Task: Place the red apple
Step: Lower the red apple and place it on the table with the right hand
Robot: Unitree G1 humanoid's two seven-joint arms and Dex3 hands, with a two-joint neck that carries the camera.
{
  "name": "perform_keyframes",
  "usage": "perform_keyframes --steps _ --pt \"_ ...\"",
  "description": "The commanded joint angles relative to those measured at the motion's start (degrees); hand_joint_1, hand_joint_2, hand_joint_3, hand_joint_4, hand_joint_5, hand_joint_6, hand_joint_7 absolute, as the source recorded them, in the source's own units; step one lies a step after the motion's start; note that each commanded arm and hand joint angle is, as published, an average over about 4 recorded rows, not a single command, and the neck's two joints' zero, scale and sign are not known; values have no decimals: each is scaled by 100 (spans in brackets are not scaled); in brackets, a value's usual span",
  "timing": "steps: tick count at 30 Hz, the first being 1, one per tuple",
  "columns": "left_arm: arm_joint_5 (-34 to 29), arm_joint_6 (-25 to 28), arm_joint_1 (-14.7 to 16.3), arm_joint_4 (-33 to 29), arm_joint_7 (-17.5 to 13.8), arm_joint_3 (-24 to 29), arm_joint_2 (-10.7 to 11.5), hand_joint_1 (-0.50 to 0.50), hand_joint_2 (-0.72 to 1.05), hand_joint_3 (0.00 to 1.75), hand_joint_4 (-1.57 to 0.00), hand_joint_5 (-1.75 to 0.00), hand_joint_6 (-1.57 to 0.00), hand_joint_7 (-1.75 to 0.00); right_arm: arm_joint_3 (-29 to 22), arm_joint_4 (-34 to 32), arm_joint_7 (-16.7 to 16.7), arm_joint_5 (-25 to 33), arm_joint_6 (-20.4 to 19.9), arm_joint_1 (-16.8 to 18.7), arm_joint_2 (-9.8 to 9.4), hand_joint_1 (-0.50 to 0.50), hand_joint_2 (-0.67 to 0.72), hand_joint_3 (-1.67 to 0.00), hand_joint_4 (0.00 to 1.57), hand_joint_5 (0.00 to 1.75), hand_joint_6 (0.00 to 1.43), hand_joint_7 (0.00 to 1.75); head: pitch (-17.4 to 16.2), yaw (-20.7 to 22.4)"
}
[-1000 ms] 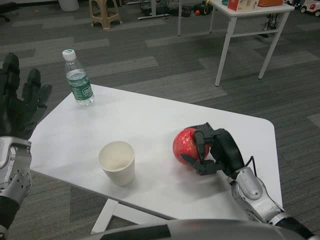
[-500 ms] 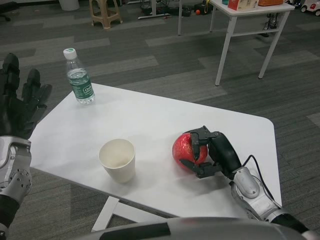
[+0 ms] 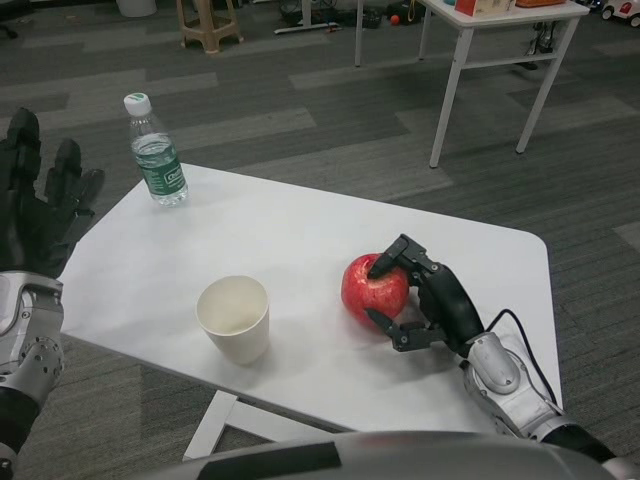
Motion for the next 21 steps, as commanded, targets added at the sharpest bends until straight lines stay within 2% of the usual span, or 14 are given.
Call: perform_keyframes --steps 1,3,12,16,21 --pt "-16 -42 -82 29 7 -11 42 -50 103 0 0 -10 0 0 8 137 21 -9 150 76 20 -41 -41 -69 0 82 0 133 9 2" --pt "-16 -47 -77 29 7 -11 42 -50 103 0 0 -10 0 0 8 137 21 -7 141 76 20 -42 -41 -63 0 78 0 133 16 -6" --pt "-16 -60 -40 18 7 -11 42 -50 103 0 0 -10 0 0 15 130 25 -7 115 80 25 -42 -41 -56 0 78 0 133 53 -1" --pt "-16 -62 -14 4 7 -8 42 -50 96 0 0 -10 0 0 22 137 21 -7 97 91 29 -42 -41 -56 0 78 0 133 59 6" --pt "-16 -69 32 -26 7 5 51 -50 100 0 0 -10 0 0 37 128 32 -7 75 111 29 -42 -35 -56 0 78 0 133 71 36"
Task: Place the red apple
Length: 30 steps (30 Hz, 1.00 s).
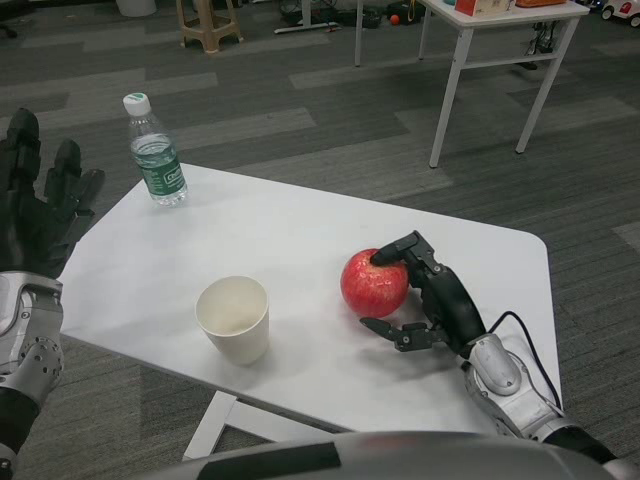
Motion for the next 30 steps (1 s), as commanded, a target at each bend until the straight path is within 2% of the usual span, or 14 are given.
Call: perform_keyframes --steps 1,4,7,10,12,21,30 --pt "-16 -68 37 -32 7 8 51 -50 100 0 0 -10 0 0 57 78 43 -17 75 89 28 -42 -35 -56 0 78 0 133 9 17" --pt "-18 -68 65 -54 5 23 58 -50 98 0 0 -10 0 0 68 78 67 -17 75 89 28 -43 -35 -56 0 75 0 124 14 34" --pt "-20 -68 94 -76 3 38 60 -50 98 0 0 -10 0 0 75 78 78 -17 75 89 28 -46 -35 -56 0 68 0 82 19 43" --pt "-23 -75 118 -81 5 52 60 -50 100 0 0 -10 0 0 77 78 80 -17 75 89 30 -45 -35 -56 0 68 0 44 25 57" --pt "-23 -79 129 -81 3 60 62 -50 96 0 0 -10 0 0 83 78 86 -17 75 89 34 -44 -35 -56 0 68 0 21 26 58" --pt "-25 -86 147 -116 3 78 64 -50 96 0 0 -10 0 0 101 78 122 -17 79 89 45 -46 -35 -48 0 68 0 0 2 45" --pt "-25 -86 147 -116 3 78 69 -50 105 0 0 -10 0 0 92 78 122 -17 83 94 45 -46 -35 -48 0 68 0 0 4 48"
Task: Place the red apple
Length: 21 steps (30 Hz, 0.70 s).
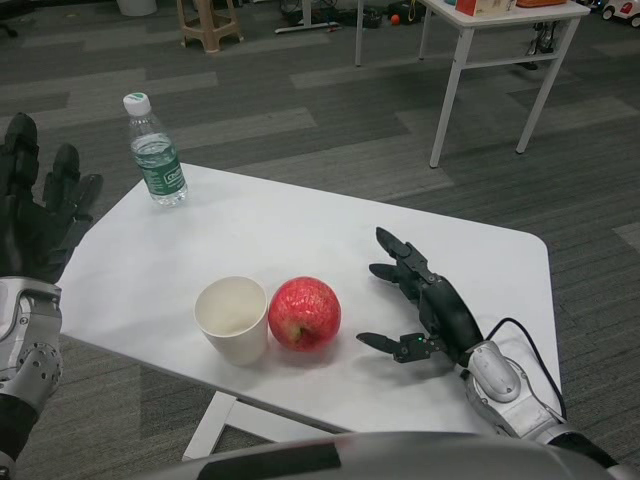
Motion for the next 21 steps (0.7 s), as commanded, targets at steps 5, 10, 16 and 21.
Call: perform_keyframes --steps 5,10,16,21 --pt "-22 -75 19 -16 3 41 68 -50 98 0 0 -10 0 0 -9 30 14 4 39 20 52 -46 -32 -48 0 68 0 0 2 2" --pt "-22 -75 19 -16 1 41 68 -50 100 0 0 -10 0 0 -66 23 29 4 33 20 68 -46 -18 -38 0 51 0 0 8 7" --pt "-22 -75 19 -16 3 41 68 -50 105 0 0 -10 0 0 -224 -45 31 48 -16 20 87 -46 1 -22 0 17 0 0 34 15" --pt "-22 -75 19 -16 1 41 68 -50 103 0 0 -10 0 0 -593 -350 31 105 -13 9 134 -46 20 -12 0 2 0 0 129 3"
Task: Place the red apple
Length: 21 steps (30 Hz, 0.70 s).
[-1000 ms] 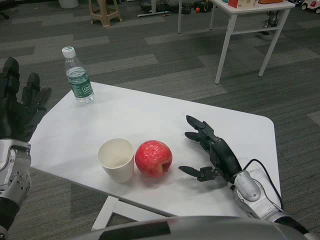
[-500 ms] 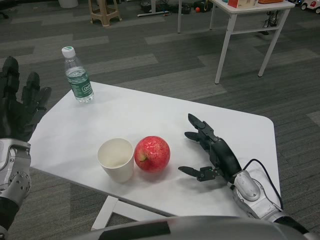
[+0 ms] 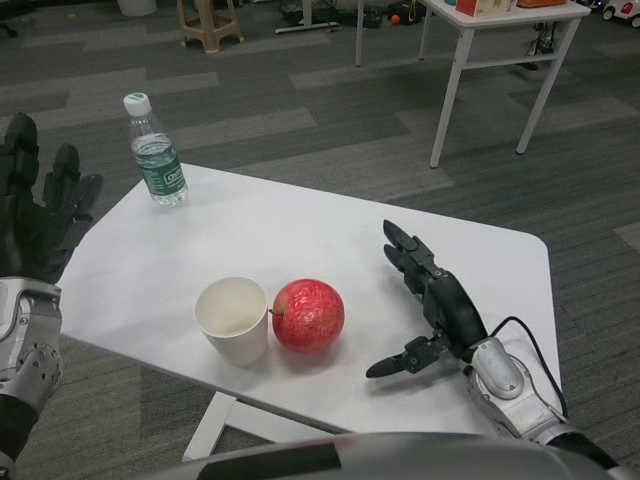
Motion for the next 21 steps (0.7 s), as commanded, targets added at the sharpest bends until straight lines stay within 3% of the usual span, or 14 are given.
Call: perform_keyframes --steps 1,7,14,21 --pt "-21 -68 18 -13 1 40 68 -50 103 0 0 -10 0 0 -370 -298 -20 68 -11 -22 55 -46 23 -10 0 0 0 0 51 -18" --pt "-21 -68 18 -13 6 40 77 -50 96 0 0 -10 0 0 -845 -643 -20 90 66 -93 84 -46 28 -8 0 0 0 0 169 -51" --pt "-25 -68 4 -13 3 49 77 -50 100 0 0 -10 0 0 -1210 -972 -20 174 196 -240 44 -46 28 -8 0 0 0 0 391 -77" --pt "-30 -68 -29 -13 1 55 77 -50 96 0 0 -10 0 0 -1467 -1185 -20 220 229 -370 33 -46 22 -8 0 0 0 0 692 -96"
